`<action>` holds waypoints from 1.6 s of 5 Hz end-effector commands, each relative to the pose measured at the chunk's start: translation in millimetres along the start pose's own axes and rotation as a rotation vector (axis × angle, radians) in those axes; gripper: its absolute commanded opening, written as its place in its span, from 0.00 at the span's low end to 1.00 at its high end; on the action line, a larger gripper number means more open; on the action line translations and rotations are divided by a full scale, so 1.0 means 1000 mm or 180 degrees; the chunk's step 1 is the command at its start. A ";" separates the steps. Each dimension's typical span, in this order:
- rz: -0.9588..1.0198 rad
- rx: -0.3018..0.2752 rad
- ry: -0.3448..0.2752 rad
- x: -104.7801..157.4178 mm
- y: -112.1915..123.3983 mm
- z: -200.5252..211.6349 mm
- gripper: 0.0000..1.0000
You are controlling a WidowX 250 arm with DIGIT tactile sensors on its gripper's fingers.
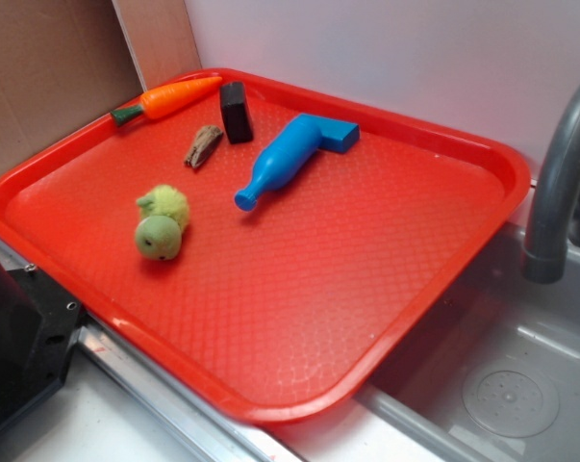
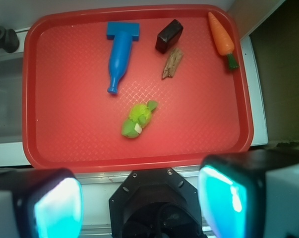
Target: Grab the blue bottle.
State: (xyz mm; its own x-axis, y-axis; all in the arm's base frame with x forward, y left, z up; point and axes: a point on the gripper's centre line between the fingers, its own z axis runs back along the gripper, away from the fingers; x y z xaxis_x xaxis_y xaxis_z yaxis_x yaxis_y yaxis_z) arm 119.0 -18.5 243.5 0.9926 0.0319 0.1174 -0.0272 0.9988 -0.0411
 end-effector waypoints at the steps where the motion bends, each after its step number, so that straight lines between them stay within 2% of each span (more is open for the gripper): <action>1: 0.0000 0.0000 0.0000 0.000 0.000 0.000 1.00; 2: 0.0782 0.0142 -0.0076 0.044 -0.007 -0.056 1.00; 3: 0.0593 -0.0240 0.0193 0.086 -0.018 -0.086 1.00; 5: 0.0593 -0.0240 0.0193 0.086 -0.018 -0.086 1.00; 6: 0.0630 -0.0133 0.0137 0.114 -0.021 -0.122 1.00; 7: 0.0532 -0.0046 0.0174 0.136 -0.032 -0.156 1.00; 8: 0.0499 0.0045 0.0324 0.139 -0.025 -0.187 1.00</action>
State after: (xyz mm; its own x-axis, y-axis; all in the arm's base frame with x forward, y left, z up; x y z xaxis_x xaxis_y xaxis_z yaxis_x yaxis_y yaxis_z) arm 271.8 -42.9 62.0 0.9841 0.1712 -0.0466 -0.1721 0.9850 -0.0155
